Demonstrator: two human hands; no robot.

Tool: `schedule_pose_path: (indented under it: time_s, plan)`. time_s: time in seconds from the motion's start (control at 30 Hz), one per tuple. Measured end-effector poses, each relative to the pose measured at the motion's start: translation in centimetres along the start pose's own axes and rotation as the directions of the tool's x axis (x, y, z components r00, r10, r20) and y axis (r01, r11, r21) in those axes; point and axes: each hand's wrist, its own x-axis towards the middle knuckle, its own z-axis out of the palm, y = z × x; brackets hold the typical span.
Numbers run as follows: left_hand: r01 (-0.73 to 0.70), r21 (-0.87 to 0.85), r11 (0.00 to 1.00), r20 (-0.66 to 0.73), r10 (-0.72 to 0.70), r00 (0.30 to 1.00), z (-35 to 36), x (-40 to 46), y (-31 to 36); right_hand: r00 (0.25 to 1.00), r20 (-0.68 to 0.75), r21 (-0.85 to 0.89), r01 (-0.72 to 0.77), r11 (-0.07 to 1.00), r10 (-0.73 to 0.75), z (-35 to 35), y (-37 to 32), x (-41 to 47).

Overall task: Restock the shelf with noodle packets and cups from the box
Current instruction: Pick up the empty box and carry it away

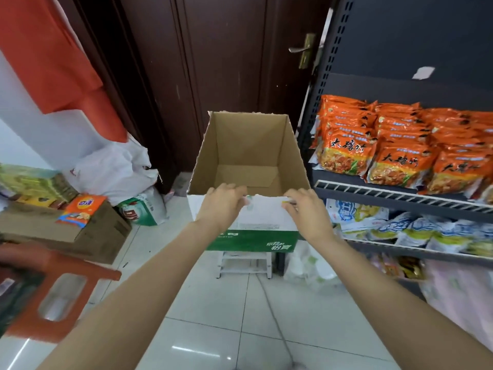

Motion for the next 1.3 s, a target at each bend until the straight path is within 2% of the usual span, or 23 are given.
schedule_pose_path:
  time_s: [0.33, 0.77, 0.97, 1.1, 1.3]
  plan:
    - [-0.089, 0.008, 0.996, -0.077, 0.09, 0.993, -2.0, -4.8, 3.3, 0.998, 0.027, 0.13, -0.057, 0.99, 0.054, -3.9, -0.5, -4.2]
    - [-0.162, 0.064, 0.985, -0.157, 0.171, 0.973, -5.4, -13.4, 13.7, 0.996, -0.042, 0.264, -0.069, 0.962, 0.083, -11.9, 1.0, -16.3]
    - [-0.197, -0.028, 0.98, -0.087, 0.194, 0.977, -5.8, -15.1, 16.9, 0.987, -0.05, 0.251, -0.138, 0.958, 0.155, -14.5, 1.2, -20.4]
    - [-0.219, -0.106, 0.97, 0.009, 0.221, 0.975, -5.6, -15.2, 18.5, 0.972, -0.023, 0.219, -0.224, 0.95, 0.235, -15.5, 2.3, -22.5]
    - [-0.31, -0.215, 0.926, 0.154, 0.346, 0.926, -3.0, -14.8, 21.7, 0.906, -0.016, 0.185, -0.414, 0.891, 0.424, -16.2, 4.3, -26.6]
